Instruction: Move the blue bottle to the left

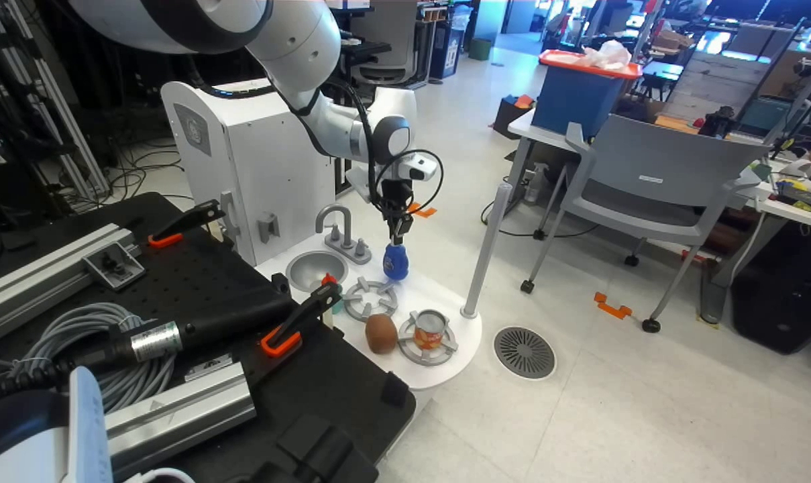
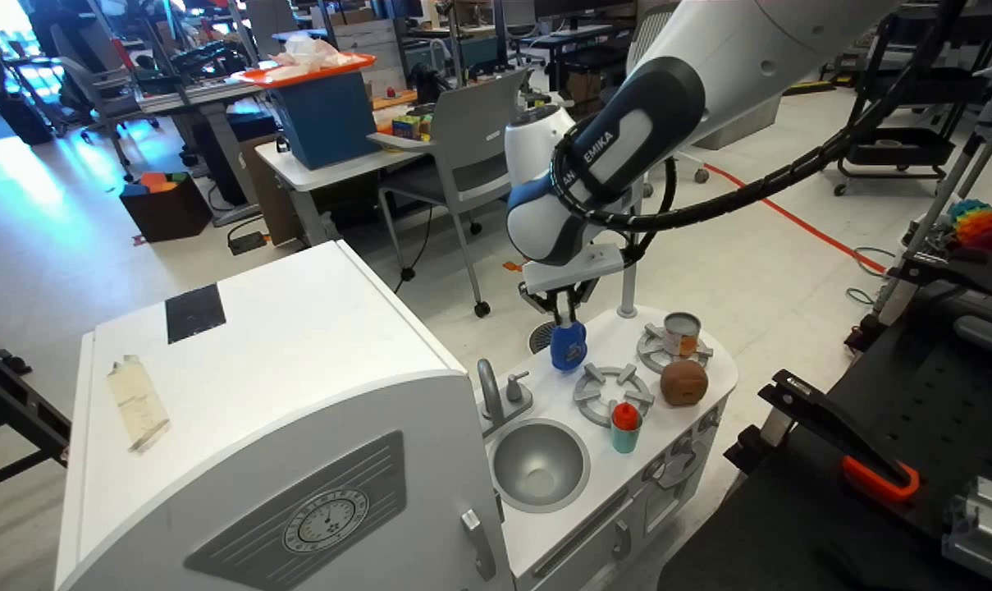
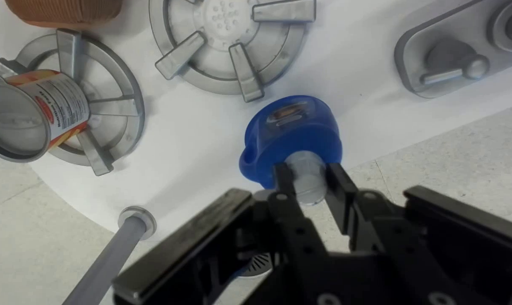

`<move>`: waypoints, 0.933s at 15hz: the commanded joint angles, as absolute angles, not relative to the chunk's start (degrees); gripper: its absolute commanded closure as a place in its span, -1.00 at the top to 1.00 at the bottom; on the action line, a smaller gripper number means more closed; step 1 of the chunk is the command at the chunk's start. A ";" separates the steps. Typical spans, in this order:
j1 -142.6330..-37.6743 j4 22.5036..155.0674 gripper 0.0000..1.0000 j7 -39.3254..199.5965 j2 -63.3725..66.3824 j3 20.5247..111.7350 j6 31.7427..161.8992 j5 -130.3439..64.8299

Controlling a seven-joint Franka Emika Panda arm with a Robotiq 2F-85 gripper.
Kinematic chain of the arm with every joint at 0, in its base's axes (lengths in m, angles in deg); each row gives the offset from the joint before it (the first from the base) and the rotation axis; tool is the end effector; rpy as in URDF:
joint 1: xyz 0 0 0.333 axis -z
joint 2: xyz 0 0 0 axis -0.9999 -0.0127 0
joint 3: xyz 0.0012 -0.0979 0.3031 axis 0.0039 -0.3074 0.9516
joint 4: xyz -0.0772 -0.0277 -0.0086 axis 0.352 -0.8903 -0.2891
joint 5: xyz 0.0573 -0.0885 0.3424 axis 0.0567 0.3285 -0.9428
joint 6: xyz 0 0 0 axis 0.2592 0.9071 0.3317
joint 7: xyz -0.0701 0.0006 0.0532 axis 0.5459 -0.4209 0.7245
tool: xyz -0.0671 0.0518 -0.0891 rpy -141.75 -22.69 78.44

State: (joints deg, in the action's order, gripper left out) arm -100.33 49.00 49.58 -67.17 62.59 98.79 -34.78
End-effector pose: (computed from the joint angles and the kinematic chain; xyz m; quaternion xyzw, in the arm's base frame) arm 0.7029 0.0782 -0.0456 0.9754 -0.2086 0.0175 0.0691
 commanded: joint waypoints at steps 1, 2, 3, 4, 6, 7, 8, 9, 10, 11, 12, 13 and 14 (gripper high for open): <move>-100.49 50.15 -0.87 50.88 -67.17 62.85 103.00 -34.10; -100.27 50.48 -0.87 51.16 -67.18 63.16 104.34 -34.43; -99.87 51.06 -0.87 51.42 -67.18 63.66 105.92 -34.93; -99.75 51.43 -0.87 51.60 -67.18 63.78 106.85 -35.18; -99.58 52.30 -0.87 51.88 -67.20 63.82 108.45 -35.41; -99.58 52.73 -0.87 51.94 -67.20 63.75 108.75 -35.46; -99.51 52.98 -0.87 52.13 -67.22 63.83 108.83 -35.54; -99.39 53.18 -0.87 52.39 -67.23 64.12 108.75 -35.76; -99.17 53.13 -0.87 52.52 -67.25 64.57 108.23 -36.19; -98.99 53.09 -0.87 52.51 -67.24 64.92 107.87 -36.55; -98.92 53.10 -0.87 52.46 -67.19 65.01 107.96 -36.68; -98.61 53.06 -0.87 52.47 -67.18 65.02 107.79 -36.83; -98.64 53.08 -0.24 52.38 -67.18 64.92 107.88 -36.83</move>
